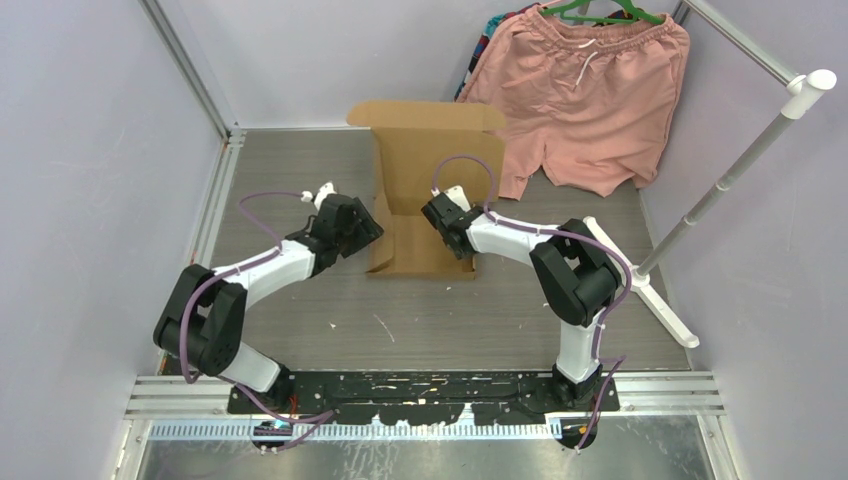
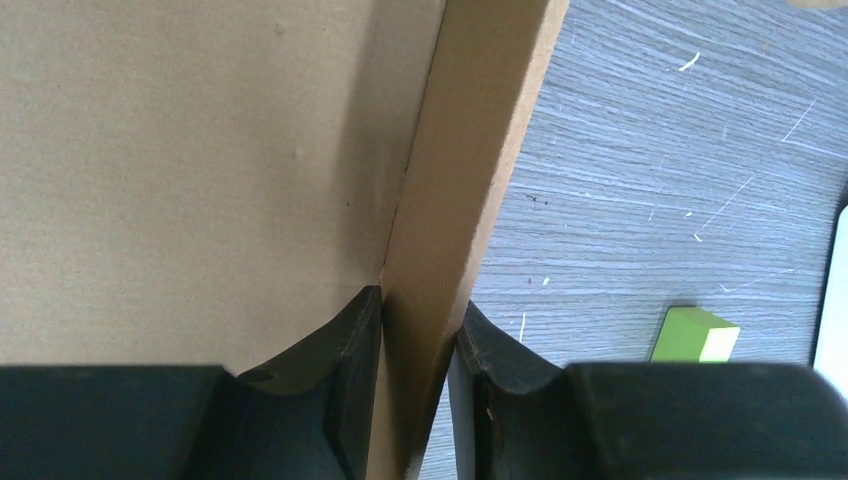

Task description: Fold the paper box

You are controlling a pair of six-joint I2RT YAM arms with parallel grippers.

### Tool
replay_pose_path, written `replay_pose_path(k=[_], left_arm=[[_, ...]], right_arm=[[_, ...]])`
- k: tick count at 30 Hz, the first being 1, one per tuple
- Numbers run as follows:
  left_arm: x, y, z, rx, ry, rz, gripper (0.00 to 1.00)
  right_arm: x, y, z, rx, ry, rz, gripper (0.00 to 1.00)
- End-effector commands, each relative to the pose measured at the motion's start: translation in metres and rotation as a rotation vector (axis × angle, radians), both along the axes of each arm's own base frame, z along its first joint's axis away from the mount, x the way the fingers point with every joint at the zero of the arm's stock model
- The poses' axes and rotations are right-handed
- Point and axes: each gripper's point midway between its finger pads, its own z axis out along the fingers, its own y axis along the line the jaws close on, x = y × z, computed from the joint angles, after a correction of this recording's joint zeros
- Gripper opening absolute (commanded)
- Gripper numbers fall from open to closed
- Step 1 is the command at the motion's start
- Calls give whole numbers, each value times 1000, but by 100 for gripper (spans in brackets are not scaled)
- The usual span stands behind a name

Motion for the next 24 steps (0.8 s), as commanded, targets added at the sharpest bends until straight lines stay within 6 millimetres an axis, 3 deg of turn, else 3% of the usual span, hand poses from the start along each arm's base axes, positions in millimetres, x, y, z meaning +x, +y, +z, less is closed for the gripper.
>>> replay_pose_path(k=[1, 7, 19, 24], left_arm=[[-21, -22, -21, 54, 85, -136, 62], [-27, -7, -10, 121, 71, -133, 70], [-35, 30, -5, 126, 76, -127, 72], [-39, 40, 3, 91, 44, -123, 72]], right_arm=[[0, 53, 1, 140, -3, 102, 33], [-1, 53, 15, 163, -27, 106, 44], [-2, 59, 128, 301, -154, 145, 58], [-9, 61, 156, 343, -159, 166, 65]])
